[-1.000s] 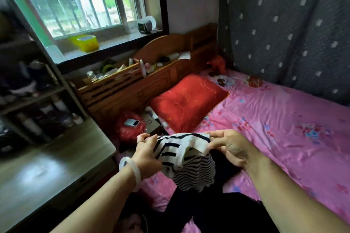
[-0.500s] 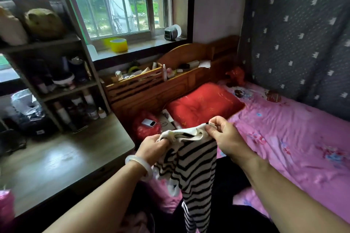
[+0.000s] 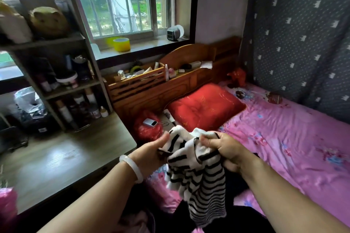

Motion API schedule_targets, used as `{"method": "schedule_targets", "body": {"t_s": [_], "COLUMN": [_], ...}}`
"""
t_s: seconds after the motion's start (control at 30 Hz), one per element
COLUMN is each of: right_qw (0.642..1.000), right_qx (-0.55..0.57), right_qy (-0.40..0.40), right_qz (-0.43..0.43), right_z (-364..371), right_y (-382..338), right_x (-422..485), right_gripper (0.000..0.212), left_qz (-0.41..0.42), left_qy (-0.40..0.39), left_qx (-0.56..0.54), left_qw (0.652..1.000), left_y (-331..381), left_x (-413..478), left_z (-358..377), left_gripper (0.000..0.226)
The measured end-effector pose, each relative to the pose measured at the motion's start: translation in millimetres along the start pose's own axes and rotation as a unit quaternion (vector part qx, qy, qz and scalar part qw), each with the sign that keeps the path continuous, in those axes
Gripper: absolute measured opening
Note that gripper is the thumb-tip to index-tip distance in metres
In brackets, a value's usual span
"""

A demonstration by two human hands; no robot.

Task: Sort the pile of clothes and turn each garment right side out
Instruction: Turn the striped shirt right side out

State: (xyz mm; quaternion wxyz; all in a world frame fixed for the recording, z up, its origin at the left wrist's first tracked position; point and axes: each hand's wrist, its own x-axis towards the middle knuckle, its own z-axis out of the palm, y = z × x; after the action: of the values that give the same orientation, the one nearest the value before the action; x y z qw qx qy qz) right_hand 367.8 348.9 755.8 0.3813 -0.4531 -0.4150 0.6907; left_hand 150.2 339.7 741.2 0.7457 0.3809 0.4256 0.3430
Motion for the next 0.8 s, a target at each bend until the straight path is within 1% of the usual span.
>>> {"method": "schedule_targets", "body": {"t_s": [0.03,0.07,0.1,0.13,0.17,0.2,0.23,0.27,0.3,0.33,0.37,0.4,0.43,0.47,0.5,0.57,0.6,0.63,0.67,0.7,0.73,0.8], "right_qw": [0.999,0.999,0.998,0.998,0.998,0.997,0.997,0.996,0.996,0.996,0.998,0.999,0.999,0.995,0.985,0.946,0.922,0.905,0.897,0.897,0.902,0.927], "right_qx": [0.033,0.051,0.058,0.064,0.068,0.073,0.078,0.086,0.087,0.082,0.067,0.035,-0.021,-0.089,-0.161,-0.289,-0.350,-0.395,-0.423,-0.430,-0.422,-0.363], "right_qy": [-0.005,-0.011,-0.012,-0.010,-0.006,-0.008,-0.014,-0.022,-0.022,-0.020,-0.015,-0.008,-0.006,-0.018,-0.054,-0.144,-0.155,-0.145,-0.121,-0.097,-0.082,-0.091], "right_qz": [0.002,0.002,-0.001,0.001,0.003,0.007,0.006,0.008,0.007,0.004,-0.006,-0.016,-0.025,-0.027,-0.015,0.039,0.056,0.054,0.046,0.038,0.031,0.032], "right_z": [1,3,5,7,7,8,8,9,7,5,0,-6,-15,-24,-34,-45,-48,-49,-49,-50,-50,-50], "right_y": [-1,-3,-4,-5,-4,-4,-3,-2,-1,-3,-5,-7,-10,-12,-13,-13,-11,-9,-9,-9,-9,-10], "right_x": [1,2,3,3,5,6,7,8,10,10,10,8,6,4,2,-3,-3,-3,-3,-3,-2,-1], "right_gripper": [0.011,0.017,0.022,0.026,0.027,0.028,0.030,0.032,0.034,0.035,0.037,0.039,0.044,0.049,0.053,0.057,0.054,0.047,0.038,0.032,0.031,0.036], "left_qz": [0.045,0.074,0.087,0.092,0.100,0.110,0.133,0.161,0.182,0.179,0.169,0.146,0.120,0.109,0.101,0.074,0.060,0.045,0.031,0.010,-0.004,-0.012], "left_qy": [-0.037,-0.072,-0.094,-0.091,-0.059,-0.010,0.055,0.117,0.179,0.221,0.241,0.254,0.257,0.252,0.236,0.196,0.176,0.168,0.164,0.160,0.153,0.137], "left_qx": [0.046,0.088,0.138,0.196,0.261,0.329,0.378,0.396,0.384,0.336,0.268,0.212,0.189,0.182,0.180,0.171,0.164,0.156,0.132,0.097,0.056,-0.005], "left_qw": [0.997,0.991,0.982,0.972,0.958,0.938,0.914,0.896,0.888,0.898,0.917,0.932,0.940,0.944,0.950,0.963,0.969,0.972,0.977,0.982,0.987,0.991], "left_y": [-4,-10,-17,-23,-29,-34,-40,-44,-46,-46,-41,-34,-26,-18,-10,2,6,10,10,12,14,17], "left_x": [-1,0,3,5,8,9,15,20,24,27,29,26,22,18,14,6,6,3,6,5,5,2], "left_z": [2,1,-1,1,2,8,7,6,5,3,1,-2,-5,-9,-12,-14,-15,-13,-15,-15,-16,-19], "left_gripper": [0.047,0.058,0.075,0.090,0.100,0.104,0.098,0.081,0.056,0.029,0.011,0.018,0.028,0.029,0.024,0.019,0.019,0.019,0.017,0.014,0.014,0.016]}}
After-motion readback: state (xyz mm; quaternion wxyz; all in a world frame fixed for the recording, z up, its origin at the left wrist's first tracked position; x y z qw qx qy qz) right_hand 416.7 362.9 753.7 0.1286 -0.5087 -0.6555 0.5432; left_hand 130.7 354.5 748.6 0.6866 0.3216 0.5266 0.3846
